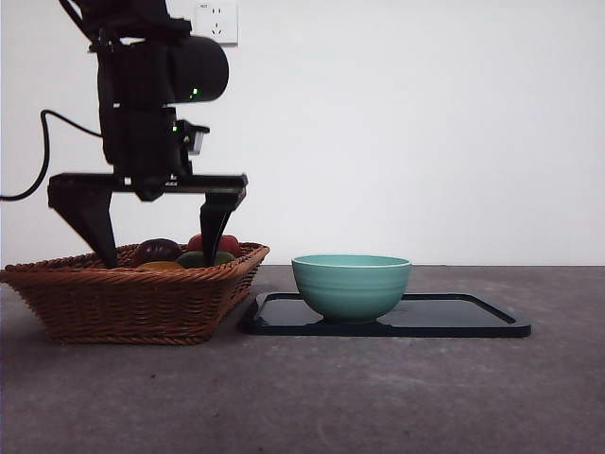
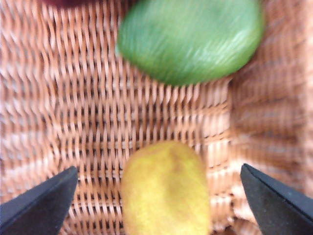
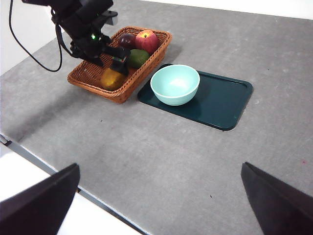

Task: Pick up the wifruite, put it on the bowl, pick up the plate, put it on desk

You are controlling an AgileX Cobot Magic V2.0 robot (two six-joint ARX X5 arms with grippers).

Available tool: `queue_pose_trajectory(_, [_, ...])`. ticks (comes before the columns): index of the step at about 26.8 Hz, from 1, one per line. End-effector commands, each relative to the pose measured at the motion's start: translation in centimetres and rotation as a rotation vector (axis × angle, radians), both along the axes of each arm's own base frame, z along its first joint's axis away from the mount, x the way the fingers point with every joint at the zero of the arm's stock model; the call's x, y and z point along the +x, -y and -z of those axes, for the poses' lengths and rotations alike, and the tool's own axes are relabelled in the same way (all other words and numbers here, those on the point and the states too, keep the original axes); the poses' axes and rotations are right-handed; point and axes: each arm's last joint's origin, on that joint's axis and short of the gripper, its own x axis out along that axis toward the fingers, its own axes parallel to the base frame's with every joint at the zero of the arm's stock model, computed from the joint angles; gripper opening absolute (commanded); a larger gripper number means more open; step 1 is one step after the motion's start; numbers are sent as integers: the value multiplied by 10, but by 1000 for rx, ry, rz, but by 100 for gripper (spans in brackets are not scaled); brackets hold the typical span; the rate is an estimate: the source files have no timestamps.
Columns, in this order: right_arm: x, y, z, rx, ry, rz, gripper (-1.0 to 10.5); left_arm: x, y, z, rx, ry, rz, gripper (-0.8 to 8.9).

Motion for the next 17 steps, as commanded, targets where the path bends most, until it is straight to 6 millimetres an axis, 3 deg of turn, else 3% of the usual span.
queue_pose_trajectory(1, [-4,2,4,-15,-70,2,557,-5,0,-32,-14,76,47,539])
queue_pose_trajectory(8, [-4,2,4,-12,-72,4,557,-51,-19,-96,-67,140,203,536])
queue_pose_trajectory(17, [-2,3,4,-12,-84,62,557,-142,-54,-162,-201,171,445,536])
